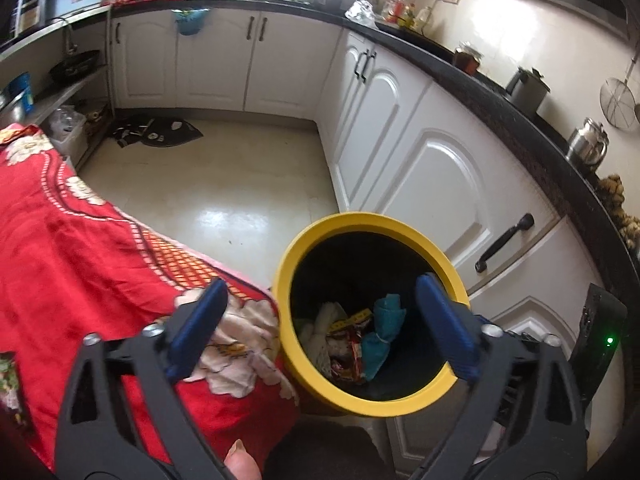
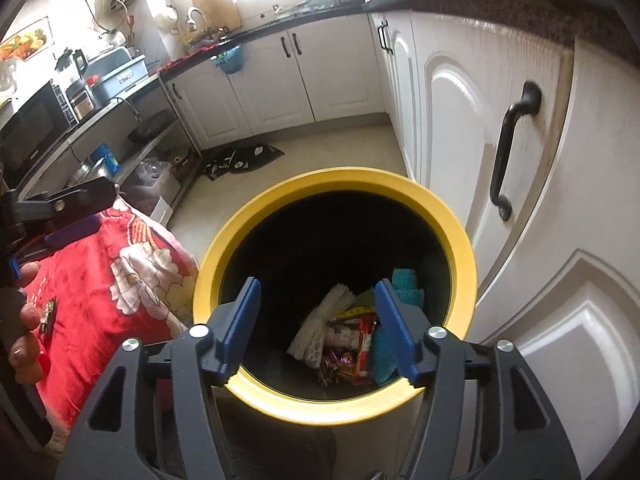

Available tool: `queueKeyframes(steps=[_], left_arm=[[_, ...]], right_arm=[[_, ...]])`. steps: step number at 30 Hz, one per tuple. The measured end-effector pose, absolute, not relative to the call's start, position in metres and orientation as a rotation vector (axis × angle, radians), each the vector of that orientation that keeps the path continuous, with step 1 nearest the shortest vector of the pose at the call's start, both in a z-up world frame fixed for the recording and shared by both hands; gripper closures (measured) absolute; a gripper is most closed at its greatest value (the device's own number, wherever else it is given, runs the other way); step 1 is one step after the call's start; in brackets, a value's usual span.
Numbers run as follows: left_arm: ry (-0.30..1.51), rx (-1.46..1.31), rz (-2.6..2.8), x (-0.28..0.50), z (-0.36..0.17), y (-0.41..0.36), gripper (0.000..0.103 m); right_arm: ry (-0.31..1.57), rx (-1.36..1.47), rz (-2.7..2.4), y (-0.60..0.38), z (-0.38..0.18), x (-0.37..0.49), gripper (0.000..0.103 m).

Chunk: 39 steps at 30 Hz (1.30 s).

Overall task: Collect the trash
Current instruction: 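Withdraw both tools from the bin back toward the bed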

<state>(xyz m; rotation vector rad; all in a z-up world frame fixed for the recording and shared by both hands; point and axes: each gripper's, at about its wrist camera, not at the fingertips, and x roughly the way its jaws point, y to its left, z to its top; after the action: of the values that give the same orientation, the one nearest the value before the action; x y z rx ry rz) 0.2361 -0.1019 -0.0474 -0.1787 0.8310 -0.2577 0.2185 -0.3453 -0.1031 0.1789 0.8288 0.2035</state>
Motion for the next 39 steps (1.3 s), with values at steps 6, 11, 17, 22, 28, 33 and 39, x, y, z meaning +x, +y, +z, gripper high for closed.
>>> queueKeyframes(steps=[6, 11, 17, 22, 28, 33, 39], left_arm=[[0.795, -0.191, -0.206, 0.225, -0.034, -0.079, 0.011], [0.755, -0.201, -0.156, 0.212, -0.021, -0.054, 0.011], [0.719, -0.222, -0.085, 0.194, -0.010, -0.015, 0.011], [0.714, -0.263, -0.018, 0.182, -0.008, 0.024, 0.011], [0.725, -0.293, 0.047, 0.169, -0.010, 0.065, 0.011], [0.739, -0.327, 0.091, 0.156, -0.013, 0.099, 0.011], [0.761, -0.365, 0.110, 0.144, -0.017, 0.131, 0.011]], right_arm=[[0.778, 0.176, 0.220, -0.336, -0.084, 0.211, 0.035], [0.739, 0.165, 0.255, -0.322, -0.067, 0.204, 0.031], [0.698, 0.143, 0.317, -0.298, -0.049, 0.195, 0.030], [0.682, 0.129, 0.374, -0.277, -0.039, 0.185, 0.030], [0.678, 0.105, 0.458, -0.243, -0.032, 0.175, 0.029], [0.685, 0.075, 0.536, -0.210, -0.029, 0.166, 0.029], [0.707, 0.023, 0.670, -0.160, -0.030, 0.152, 0.029]])
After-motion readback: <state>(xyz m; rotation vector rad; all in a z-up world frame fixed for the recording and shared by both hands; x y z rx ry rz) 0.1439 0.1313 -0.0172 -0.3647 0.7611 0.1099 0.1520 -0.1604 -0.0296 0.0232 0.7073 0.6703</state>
